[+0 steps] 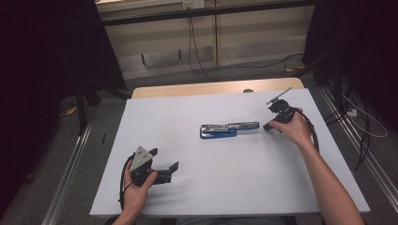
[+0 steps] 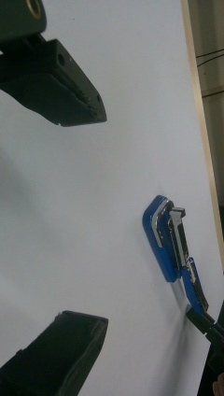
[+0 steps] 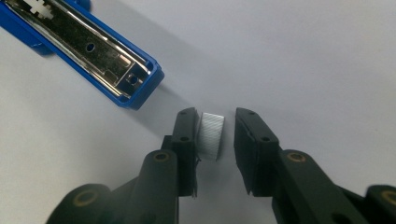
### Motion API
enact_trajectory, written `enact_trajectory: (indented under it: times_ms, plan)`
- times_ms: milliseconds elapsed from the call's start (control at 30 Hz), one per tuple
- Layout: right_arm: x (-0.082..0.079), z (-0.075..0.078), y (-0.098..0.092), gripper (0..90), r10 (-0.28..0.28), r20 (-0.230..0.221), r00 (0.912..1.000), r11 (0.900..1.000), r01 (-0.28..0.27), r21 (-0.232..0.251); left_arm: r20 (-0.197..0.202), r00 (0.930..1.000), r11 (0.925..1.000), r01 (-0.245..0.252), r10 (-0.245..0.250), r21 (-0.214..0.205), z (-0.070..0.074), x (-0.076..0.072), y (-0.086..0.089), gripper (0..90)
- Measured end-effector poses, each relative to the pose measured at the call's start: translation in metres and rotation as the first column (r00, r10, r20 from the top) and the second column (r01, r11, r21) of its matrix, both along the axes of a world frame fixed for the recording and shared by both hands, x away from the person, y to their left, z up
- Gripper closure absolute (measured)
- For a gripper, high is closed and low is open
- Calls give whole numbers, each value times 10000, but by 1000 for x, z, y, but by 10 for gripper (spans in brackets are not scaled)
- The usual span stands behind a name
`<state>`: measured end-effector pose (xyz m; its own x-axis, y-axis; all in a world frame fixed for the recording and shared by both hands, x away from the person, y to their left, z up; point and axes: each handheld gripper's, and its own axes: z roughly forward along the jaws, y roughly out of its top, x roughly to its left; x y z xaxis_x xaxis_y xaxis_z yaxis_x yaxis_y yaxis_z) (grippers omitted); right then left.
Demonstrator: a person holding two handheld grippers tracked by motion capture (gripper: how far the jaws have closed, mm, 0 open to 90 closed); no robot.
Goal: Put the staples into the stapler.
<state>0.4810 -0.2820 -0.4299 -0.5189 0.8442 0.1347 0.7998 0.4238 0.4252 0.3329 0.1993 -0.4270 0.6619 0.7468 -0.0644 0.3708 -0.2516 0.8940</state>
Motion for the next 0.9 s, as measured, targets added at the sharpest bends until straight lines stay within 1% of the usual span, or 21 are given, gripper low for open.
enact_trajectory:
  times_ms: [33,133,200,267,300,400,667,833,900]
  plan:
    - [0,0,0,738,46,-15,10000,10000,-46,29,0,10000,10000,12,-12,7,0,0,0,35]
    - [0,0,2,749,124,18,9999,9998,-124,-128,12,10000,10000,18,-18,13,0,0,0,35]
    - [0,0,3,754,99,-7,10000,9998,-99,-147,10,10000,10000,24,-25,15,0,0,0,35]
    - [0,0,3,785,164,47,9999,9997,-163,-202,25,10000,10000,24,-24,7,0,0,0,35]
    - [0,0,3,786,154,50,9999,9996,-153,-218,24,10000,10000,29,-29,4,0,0,0,35]
    - [-1,0,3,791,110,18,9999,9998,-110,-193,16,10000,10000,22,-22,-6,0,0,0,35]
    - [-1,1,2,793,112,119,9999,9998,-109,-190,2,10000,10000,3,-3,2,0,0,0,35]
    - [-3,2,-1,792,-12,276,9996,10000,13,-48,-2,10000,10000,-16,16,-57,0,0,0,35]
    - [-5,2,-2,793,5,412,9992,10000,-5,7,-5,10000,10000,-15,15,-56,0,0,0,35]
